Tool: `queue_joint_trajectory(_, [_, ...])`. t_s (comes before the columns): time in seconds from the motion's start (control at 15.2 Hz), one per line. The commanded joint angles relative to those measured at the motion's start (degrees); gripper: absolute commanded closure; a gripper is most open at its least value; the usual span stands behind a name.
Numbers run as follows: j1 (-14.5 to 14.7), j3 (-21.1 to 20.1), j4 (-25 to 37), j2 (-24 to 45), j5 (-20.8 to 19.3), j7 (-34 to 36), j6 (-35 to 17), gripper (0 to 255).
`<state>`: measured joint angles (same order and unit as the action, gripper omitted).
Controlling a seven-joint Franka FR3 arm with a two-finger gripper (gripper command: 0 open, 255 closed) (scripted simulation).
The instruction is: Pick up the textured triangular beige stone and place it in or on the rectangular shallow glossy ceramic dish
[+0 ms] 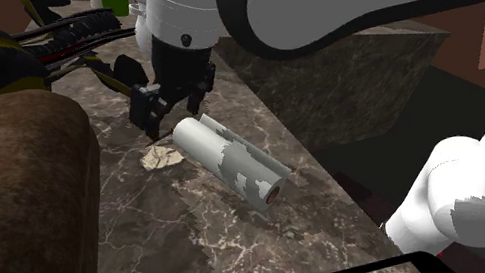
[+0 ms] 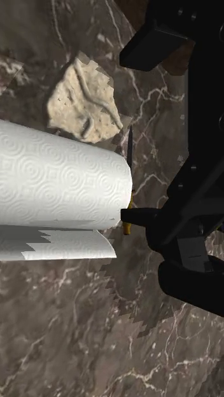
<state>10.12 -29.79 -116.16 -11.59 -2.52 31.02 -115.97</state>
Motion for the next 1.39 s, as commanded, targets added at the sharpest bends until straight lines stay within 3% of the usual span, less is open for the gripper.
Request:
queue_joint_trajectory(0.0, [0.38, -2.07, 3.18, 3.73, -2.24, 2.64, -0.31, 0])
queue_joint_trajectory(0.13, [0.82, -3.11, 4.98, 5.91, -3.74, 4.22, -0.39, 0])
queue_joint_trajectory(0.59, [0.57, -3.27, 1.65, 8.35, -5.59, 5.48, -5.69, 0])
queue_joint_trajectory(1.12, [0.46, -3.38, 1.65, 8.35, -5.59, 5.47, -5.69, 0])
queue_joint_trajectory(1.19, [0.44, -3.33, 1.05, 8.16, -5.50, 5.43, -6.14, 255])
queue_joint_trajectory(1.32, [0.45, -3.40, 1.77, 8.58, -5.76, 5.61, -5.75, 255])
